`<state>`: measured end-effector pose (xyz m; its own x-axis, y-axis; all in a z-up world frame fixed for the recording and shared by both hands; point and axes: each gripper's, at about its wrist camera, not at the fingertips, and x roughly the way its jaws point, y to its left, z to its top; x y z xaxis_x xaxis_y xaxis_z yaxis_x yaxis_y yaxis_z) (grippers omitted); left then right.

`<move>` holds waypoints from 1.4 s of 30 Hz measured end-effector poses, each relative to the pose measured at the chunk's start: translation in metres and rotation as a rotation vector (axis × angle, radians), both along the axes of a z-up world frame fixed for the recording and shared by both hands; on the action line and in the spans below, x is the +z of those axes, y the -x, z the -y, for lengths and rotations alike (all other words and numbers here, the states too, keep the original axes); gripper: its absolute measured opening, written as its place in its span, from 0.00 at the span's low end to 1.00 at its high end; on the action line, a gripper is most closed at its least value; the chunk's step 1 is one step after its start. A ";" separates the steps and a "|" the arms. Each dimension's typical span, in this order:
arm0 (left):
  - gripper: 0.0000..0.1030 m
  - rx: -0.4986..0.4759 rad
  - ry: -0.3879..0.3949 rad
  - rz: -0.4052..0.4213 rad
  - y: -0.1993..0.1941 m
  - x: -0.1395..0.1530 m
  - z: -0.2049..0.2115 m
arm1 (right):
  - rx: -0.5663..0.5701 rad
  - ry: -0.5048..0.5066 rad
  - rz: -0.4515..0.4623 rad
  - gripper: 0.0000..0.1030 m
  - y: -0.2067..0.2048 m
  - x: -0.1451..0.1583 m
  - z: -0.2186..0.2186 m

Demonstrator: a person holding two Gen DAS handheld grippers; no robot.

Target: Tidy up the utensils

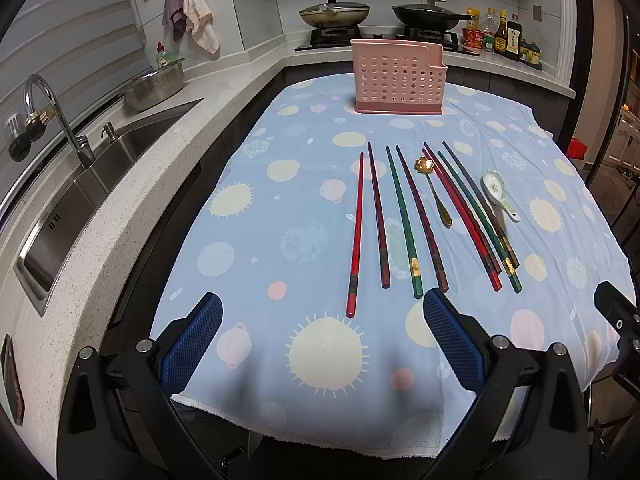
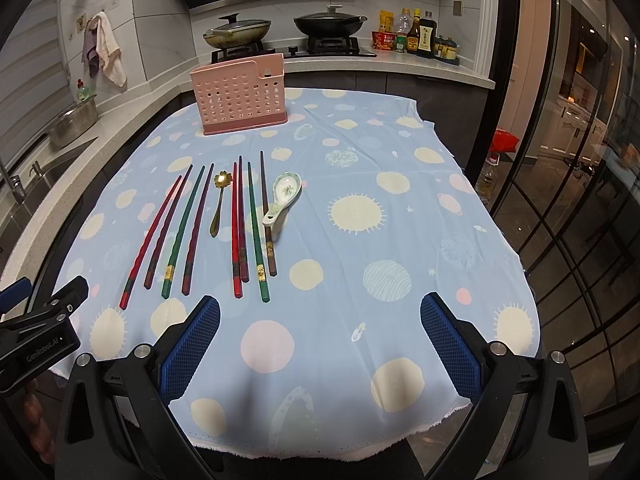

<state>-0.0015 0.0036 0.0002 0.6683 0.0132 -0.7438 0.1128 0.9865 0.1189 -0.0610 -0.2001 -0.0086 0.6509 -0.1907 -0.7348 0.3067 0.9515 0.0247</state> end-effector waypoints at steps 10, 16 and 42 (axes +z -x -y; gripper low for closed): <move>0.93 0.000 0.000 0.000 0.000 0.000 0.000 | -0.001 0.000 0.000 0.93 0.000 0.000 0.000; 0.93 0.000 -0.001 0.001 0.000 0.000 0.000 | 0.000 0.000 0.001 0.93 0.000 0.000 0.000; 0.93 0.040 0.075 -0.108 -0.038 -0.026 -0.029 | -0.041 -0.072 -0.011 0.93 -0.020 -0.008 0.023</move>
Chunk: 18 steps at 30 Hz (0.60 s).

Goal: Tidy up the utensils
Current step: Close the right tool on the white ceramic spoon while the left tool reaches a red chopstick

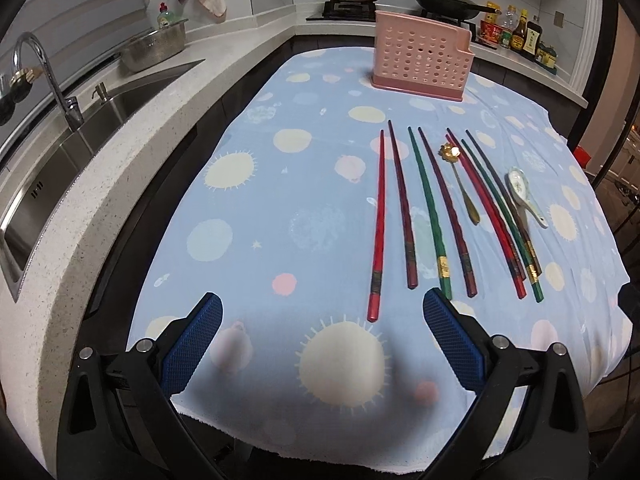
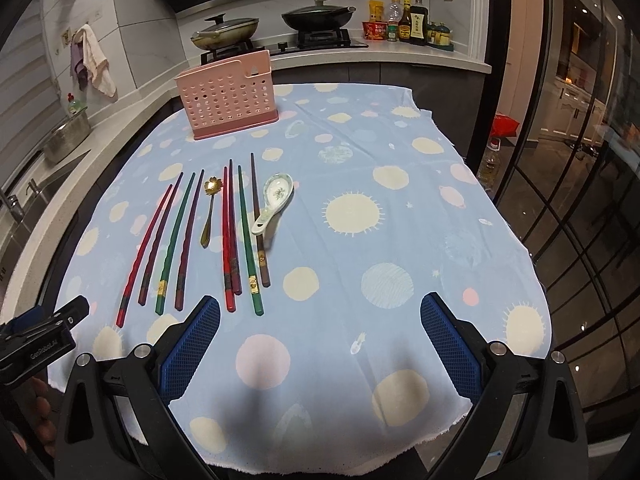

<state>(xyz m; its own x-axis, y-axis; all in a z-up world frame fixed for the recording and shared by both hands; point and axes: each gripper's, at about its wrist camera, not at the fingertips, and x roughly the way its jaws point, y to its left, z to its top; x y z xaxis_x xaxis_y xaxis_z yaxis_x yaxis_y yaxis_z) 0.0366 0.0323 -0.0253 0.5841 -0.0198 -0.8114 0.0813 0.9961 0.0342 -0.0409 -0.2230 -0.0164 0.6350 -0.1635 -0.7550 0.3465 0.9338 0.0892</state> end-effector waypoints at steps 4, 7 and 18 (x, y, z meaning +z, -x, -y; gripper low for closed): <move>0.90 -0.017 0.024 -0.044 -0.014 -0.019 -0.003 | -0.006 -0.018 -0.015 0.93 -0.015 -0.008 0.006; 0.80 -0.042 0.026 -0.078 -0.023 -0.031 0.001 | -0.009 -0.027 -0.025 0.93 -0.029 -0.013 0.009; 0.26 -0.128 0.085 -0.127 -0.038 -0.048 0.012 | 0.021 -0.111 -0.043 0.57 -0.095 -0.026 0.013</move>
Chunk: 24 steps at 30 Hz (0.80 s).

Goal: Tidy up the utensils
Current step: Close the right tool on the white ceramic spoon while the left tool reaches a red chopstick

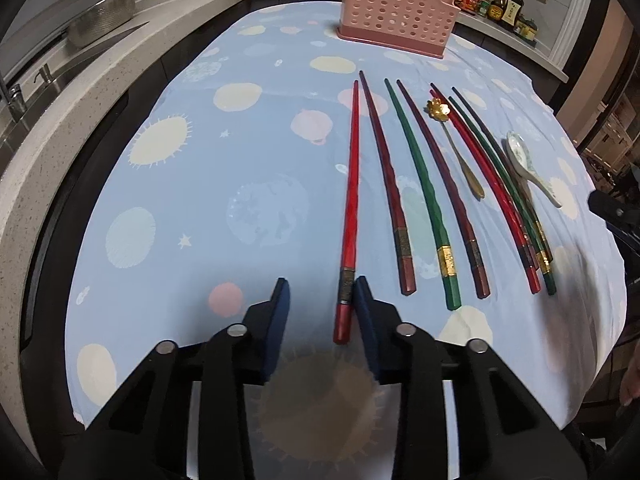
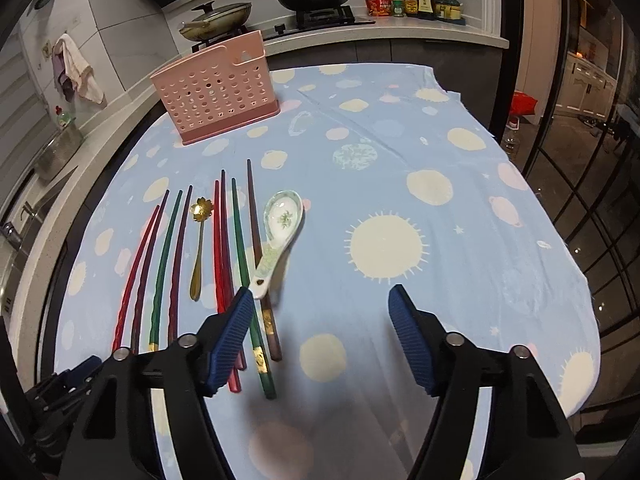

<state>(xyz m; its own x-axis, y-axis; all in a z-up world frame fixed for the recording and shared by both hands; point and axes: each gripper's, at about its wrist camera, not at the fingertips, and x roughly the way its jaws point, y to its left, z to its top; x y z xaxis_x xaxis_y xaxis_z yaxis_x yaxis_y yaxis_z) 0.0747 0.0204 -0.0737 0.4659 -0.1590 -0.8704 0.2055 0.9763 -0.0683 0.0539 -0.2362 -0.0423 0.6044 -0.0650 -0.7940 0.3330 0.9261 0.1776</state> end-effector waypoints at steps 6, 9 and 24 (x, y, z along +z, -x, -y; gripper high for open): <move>0.24 -0.010 0.003 -0.001 -0.001 -0.001 0.002 | 0.025 -0.020 -0.014 0.39 -0.036 -0.007 -0.009; 0.24 -0.015 -0.006 -0.001 0.000 -0.002 0.003 | 0.029 -0.010 -0.022 0.35 -0.049 -0.010 -0.012; 0.24 -0.023 -0.016 0.011 0.001 -0.003 0.006 | 0.009 -0.038 -0.086 0.13 -0.058 -0.035 -0.001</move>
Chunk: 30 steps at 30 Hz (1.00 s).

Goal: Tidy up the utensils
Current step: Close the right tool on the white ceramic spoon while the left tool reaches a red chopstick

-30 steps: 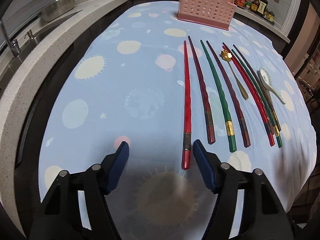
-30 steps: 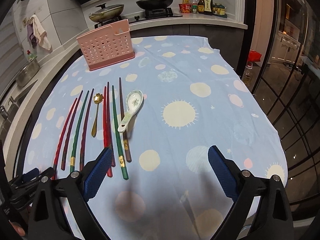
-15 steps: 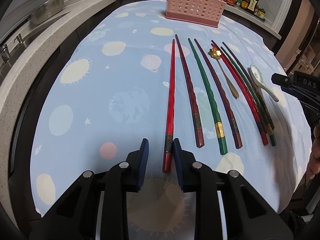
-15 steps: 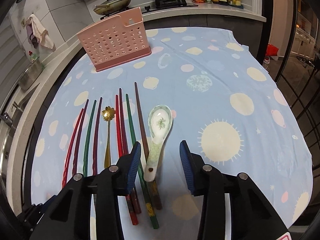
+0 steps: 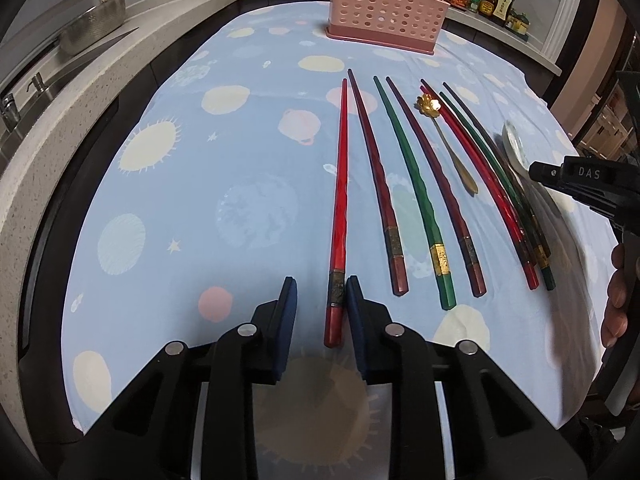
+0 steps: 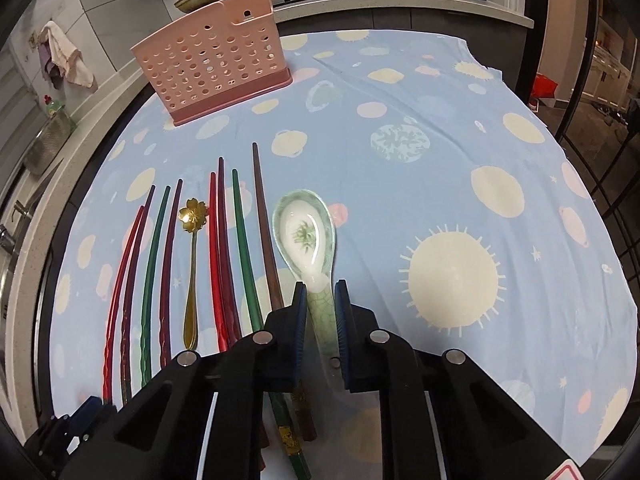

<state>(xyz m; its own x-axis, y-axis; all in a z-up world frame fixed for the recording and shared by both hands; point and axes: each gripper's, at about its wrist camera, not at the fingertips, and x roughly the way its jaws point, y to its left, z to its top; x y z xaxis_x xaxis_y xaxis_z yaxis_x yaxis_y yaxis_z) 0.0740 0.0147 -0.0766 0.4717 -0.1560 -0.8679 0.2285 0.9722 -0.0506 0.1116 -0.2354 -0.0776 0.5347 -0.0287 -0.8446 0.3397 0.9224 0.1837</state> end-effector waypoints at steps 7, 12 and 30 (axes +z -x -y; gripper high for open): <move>0.24 0.001 0.000 0.002 0.000 0.000 0.000 | -0.011 -0.023 0.011 0.12 0.008 0.000 0.006; 0.24 0.002 -0.003 0.005 0.000 0.000 0.000 | 0.007 -0.019 0.022 0.12 0.008 0.005 0.003; 0.22 0.011 0.048 -0.001 0.000 0.001 -0.006 | 0.057 0.010 0.001 0.12 0.019 -0.013 -0.001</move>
<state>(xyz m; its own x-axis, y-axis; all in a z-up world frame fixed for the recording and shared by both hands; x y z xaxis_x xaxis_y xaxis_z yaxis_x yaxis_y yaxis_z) 0.0741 0.0211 -0.0760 0.4727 -0.1920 -0.8600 0.2173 0.9712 -0.0974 0.0929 -0.2344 -0.0905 0.5368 -0.0063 -0.8437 0.2859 0.9421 0.1749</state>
